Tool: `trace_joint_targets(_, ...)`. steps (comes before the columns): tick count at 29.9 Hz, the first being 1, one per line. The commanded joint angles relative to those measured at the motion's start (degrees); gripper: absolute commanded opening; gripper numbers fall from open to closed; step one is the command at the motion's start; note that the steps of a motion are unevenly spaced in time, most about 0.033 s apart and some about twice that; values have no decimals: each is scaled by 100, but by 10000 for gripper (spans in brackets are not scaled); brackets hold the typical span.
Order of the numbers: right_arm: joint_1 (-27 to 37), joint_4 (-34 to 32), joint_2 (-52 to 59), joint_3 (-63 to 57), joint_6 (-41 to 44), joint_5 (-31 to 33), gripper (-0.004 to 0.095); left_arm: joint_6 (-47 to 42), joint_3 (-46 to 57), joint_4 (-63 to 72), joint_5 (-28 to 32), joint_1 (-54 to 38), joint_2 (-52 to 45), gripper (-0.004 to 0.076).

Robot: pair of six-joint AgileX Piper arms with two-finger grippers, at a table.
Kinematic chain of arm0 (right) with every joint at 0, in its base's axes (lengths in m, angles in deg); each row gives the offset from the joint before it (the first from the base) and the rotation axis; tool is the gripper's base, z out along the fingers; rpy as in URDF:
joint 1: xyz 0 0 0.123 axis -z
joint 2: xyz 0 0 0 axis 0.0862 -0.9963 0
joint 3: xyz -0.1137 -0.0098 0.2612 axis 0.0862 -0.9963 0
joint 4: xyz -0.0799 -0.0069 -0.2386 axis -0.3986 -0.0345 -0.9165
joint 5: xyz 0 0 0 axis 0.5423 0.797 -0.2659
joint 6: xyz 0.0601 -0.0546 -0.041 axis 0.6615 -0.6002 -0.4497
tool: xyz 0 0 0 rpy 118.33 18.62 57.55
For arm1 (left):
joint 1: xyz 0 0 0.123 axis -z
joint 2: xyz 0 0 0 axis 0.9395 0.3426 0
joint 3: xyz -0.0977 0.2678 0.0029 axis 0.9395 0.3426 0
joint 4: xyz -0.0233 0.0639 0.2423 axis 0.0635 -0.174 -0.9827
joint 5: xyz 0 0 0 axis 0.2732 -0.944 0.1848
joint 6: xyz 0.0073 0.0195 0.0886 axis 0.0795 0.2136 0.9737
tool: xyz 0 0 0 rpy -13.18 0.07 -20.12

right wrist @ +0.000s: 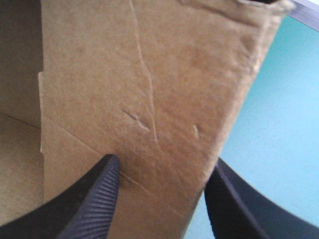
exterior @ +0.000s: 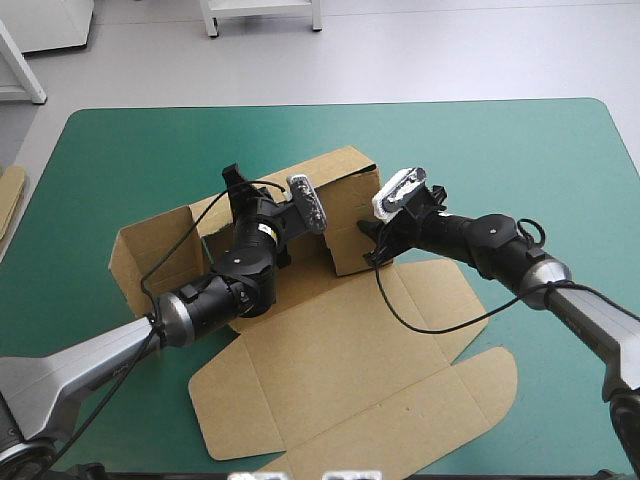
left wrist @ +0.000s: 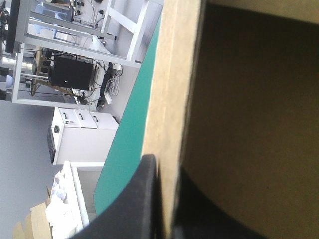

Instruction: Fold the box

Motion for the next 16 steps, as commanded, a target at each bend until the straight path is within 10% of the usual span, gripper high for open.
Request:
trace_joint_targets(1, -150, 167, 111, 155, -115, -312, 495, -244, -146, 61, 27, 6, -191, -8)
trace_joint_targets(11, -207, 445, -36, 166, -115, -686, 352, -244, -146, 118, 15, 6, -191, -8)
trace_joint_targets(16, -247, 445, -105, 166, -115, -643, 50, -244, -146, 118, 15, 6, -191, -8)
